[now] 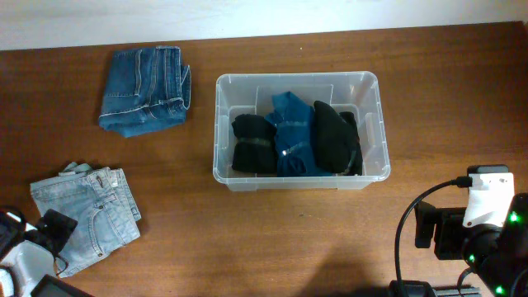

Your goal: Pack container

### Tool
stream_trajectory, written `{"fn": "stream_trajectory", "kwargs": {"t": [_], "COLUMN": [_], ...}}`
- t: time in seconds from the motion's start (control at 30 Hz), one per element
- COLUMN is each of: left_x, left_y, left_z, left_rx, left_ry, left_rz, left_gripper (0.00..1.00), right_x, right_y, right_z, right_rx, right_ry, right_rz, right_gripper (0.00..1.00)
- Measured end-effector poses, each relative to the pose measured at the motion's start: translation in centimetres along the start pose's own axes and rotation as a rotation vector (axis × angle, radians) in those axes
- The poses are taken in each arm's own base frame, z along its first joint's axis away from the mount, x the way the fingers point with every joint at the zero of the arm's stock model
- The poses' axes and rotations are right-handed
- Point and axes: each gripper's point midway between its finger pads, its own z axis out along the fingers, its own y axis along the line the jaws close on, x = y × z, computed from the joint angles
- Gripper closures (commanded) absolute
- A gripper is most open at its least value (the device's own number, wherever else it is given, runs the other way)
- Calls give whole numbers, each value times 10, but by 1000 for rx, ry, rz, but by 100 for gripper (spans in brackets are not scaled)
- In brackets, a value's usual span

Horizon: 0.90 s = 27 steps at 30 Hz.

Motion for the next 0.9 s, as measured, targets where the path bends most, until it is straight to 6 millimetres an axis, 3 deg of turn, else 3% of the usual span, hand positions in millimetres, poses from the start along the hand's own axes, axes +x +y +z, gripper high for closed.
{"fn": "stream_trajectory", "kwargs": {"t": [0.27, 0.53, 0.9], "left_x": [3, -2, -4], "left_y": [0, -16, -55], "left_z": [21, 40, 35], "left_rx": [-3, 116, 345], "left_ry": [26, 19, 23], "left_rz": [26, 45, 74], "left_gripper": [5, 6, 11], "right_x": [0, 0, 0], "right_y": [0, 0, 0], "right_z": [0, 0, 0], "right_rx": [0, 0, 0], "right_ry": [0, 0, 0], "right_rz": [0, 0, 0], "right_gripper": [2, 2, 2]}}
